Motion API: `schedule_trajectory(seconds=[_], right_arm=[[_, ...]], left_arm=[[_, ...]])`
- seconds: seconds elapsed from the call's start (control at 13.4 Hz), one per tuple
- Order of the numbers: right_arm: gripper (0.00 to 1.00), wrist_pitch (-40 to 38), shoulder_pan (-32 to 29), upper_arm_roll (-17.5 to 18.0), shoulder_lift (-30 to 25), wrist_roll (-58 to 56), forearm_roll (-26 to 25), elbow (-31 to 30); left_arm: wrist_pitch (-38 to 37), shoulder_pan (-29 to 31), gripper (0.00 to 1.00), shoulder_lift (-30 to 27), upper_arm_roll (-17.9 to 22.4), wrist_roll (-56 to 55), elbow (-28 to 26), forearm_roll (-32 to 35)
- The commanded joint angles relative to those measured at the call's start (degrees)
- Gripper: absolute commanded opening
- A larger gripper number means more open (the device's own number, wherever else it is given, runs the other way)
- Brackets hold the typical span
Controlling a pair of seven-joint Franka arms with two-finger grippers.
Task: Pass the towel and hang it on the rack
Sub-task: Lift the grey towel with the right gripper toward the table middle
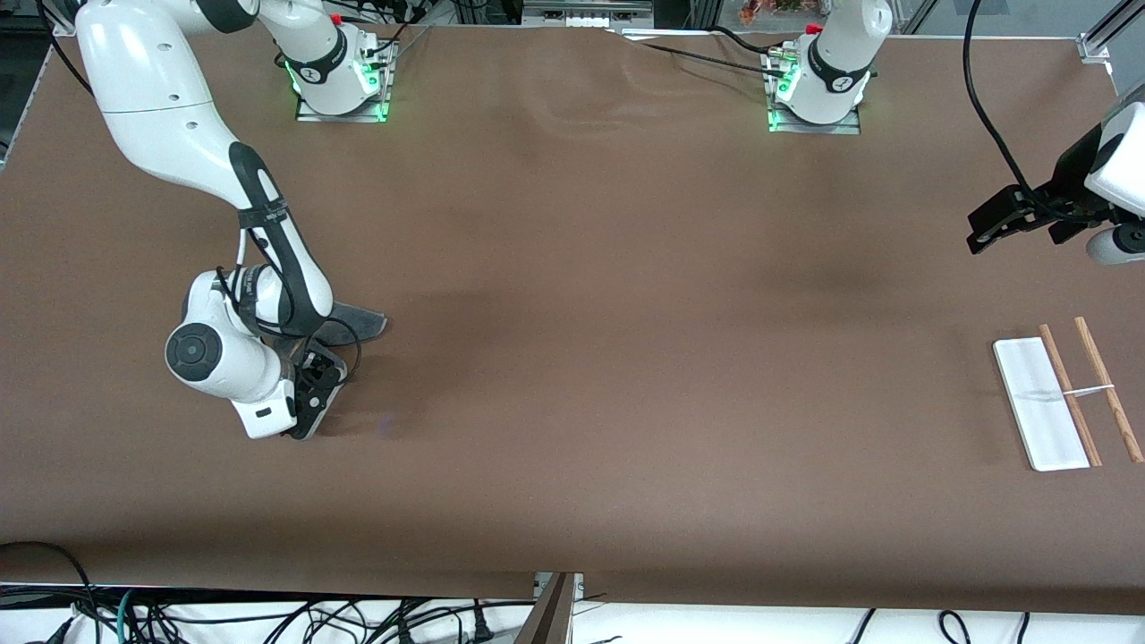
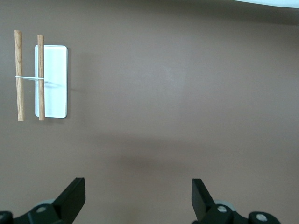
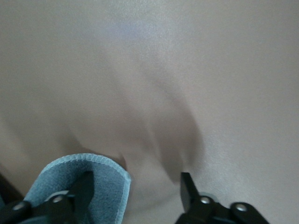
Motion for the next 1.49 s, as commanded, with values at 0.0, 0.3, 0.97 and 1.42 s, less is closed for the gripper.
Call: schedule_trajectory(seconds=[0.0, 0.3, 0.97, 1.42], right_arm=[[0.4, 0.9, 0.1, 0.0, -0.6, -1.3, 1.2, -1.5], [0.0, 0.0, 0.1, 0.1, -0.8, -1.0, 1.3, -1.7], [0.0, -12.4, 0.1, 12.4, -9.9, 17.9, 2.0, 6.4], [0.0, -14.0, 0.1, 27.5, -13.3, 44.4, 1.2, 8.7]], left_arm=[[0.0, 0.1, 1.0, 0.5, -0.4, 0.4, 1.1, 0.0], [0.0, -0.1, 1.0, 0.5, -0.4, 0.4, 1.1, 0.0], [-0.1, -0.1, 1.0, 0.4, -0.5, 0.4, 1.1, 1.3], [-0.1, -0.2, 1.0, 0.5, -0.6, 0.4, 1.1, 1.4]])
